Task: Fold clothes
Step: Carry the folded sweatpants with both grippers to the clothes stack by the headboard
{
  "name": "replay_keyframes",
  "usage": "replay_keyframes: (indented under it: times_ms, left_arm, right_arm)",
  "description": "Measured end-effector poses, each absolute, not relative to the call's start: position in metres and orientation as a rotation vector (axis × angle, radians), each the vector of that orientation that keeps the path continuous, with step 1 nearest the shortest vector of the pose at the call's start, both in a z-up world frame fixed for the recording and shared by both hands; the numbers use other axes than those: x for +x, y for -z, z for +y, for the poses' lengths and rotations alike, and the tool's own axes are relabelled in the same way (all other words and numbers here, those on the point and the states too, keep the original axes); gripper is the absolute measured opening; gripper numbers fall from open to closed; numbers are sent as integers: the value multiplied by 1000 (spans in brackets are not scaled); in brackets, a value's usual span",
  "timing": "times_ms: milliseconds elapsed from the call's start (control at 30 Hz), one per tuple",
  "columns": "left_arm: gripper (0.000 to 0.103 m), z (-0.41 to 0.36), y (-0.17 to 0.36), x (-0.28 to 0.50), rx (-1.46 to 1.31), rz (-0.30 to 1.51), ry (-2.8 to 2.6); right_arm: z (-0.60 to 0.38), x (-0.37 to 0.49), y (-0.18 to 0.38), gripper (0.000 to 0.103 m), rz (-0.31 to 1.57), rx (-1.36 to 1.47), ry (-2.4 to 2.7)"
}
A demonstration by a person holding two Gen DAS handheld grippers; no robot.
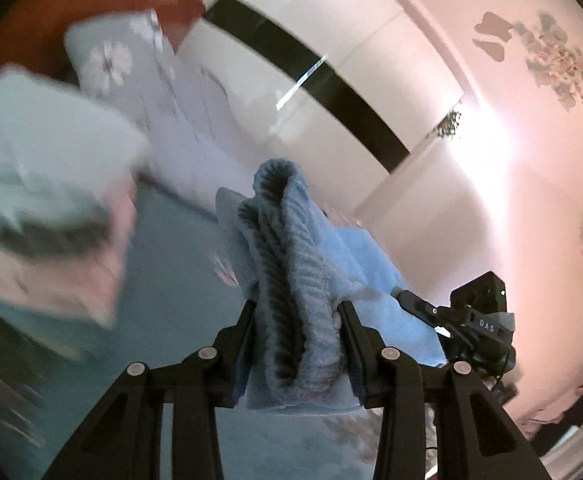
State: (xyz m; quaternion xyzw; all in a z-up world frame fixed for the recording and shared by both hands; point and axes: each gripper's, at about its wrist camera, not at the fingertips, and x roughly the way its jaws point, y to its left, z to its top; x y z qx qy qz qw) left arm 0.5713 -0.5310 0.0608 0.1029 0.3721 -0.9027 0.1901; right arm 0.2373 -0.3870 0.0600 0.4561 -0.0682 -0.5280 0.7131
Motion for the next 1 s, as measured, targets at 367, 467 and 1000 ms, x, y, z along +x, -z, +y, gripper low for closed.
replay_keyframes:
  times_ms: [367, 467, 1000]
  left_arm:
    - [42, -650, -97, 673, 212, 903, 2416]
    - [42, -690, -92, 684, 226, 917, 2384]
    - [47, -781, 3, 709, 267, 1087, 2301]
  right_arm:
    - [-556, 340, -94, 29, -64, 961, 1047]
    - [-597, 362, -92, 29, -47, 966, 1033]
    - [-681, 383, 10, 30, -2, 1125, 1008]
